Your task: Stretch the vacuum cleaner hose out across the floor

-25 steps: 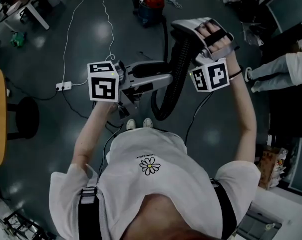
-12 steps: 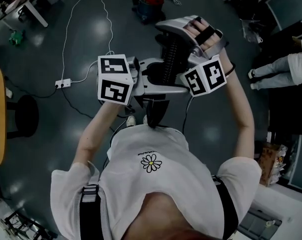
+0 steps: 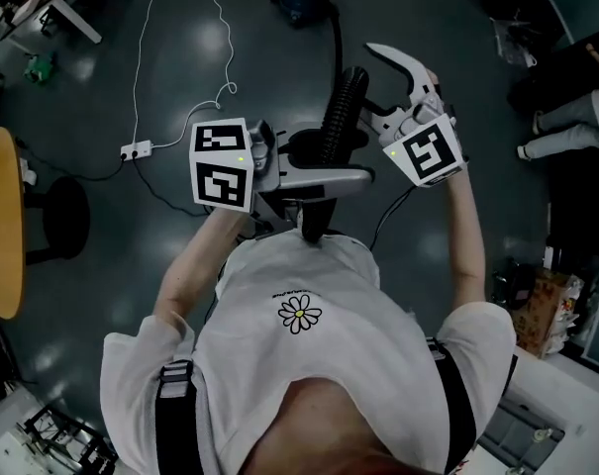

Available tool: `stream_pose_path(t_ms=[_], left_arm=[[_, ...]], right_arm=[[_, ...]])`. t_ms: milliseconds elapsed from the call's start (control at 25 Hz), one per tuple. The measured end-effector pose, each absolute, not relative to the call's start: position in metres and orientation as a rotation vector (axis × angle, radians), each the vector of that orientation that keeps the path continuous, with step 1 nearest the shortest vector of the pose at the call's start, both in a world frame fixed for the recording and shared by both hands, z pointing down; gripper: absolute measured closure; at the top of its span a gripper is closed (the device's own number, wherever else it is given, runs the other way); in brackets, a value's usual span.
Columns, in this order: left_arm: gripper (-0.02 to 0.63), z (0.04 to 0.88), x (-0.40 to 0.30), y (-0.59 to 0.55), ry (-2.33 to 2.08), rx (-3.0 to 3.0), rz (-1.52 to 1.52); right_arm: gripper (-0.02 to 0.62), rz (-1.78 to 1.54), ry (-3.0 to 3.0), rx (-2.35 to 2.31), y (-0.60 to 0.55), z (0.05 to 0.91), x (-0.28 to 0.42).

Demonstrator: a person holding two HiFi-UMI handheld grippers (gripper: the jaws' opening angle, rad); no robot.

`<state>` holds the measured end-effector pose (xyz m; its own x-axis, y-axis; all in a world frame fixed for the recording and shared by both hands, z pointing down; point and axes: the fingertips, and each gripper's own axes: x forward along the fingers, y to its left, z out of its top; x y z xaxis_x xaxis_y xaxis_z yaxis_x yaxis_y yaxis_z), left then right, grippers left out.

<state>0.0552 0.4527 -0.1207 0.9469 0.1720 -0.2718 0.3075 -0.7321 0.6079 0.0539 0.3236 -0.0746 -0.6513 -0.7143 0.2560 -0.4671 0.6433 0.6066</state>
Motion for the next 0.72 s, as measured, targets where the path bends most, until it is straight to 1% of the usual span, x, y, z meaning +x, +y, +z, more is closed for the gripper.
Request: stream_pose_path(t_ms=[80,200,360,480,560,720], left_arm=[[0.331,-0.12,0.051,0.454,0.341,2.41,-0.246],[0.334,-0.12,0.046,0.457,0.376,2.412,-0.232],[0.334,-0.125,0.049,0.467,0.373,2.466,-0.202],[0.334,-0.124,0.051,0.465,0.32,2.489,-0.178],[0.334,-0.124,0.045,0.462,0.292,2.502,-0.175],[0.334,-0.131,0.037,0.466,0.275,2.535,-0.189]], right_arm=[[0.302,-0.355,-2.483,1.024,0.327,-0.038,0.082],[0.302,-0.047,-2.472,1.043,0.344,0.041,0.103],[0.301,0.294,-2.519,1.099,0.357,0.125,0.103],[0.302,0.728,-2.661,1.175,0.361,0.153,0.091],[0.302,0.834,-2.681,1.12,0.364,0.172,0.066],[0.302,0.776,-2.635,0.986,0.353,0.204,0.019]])
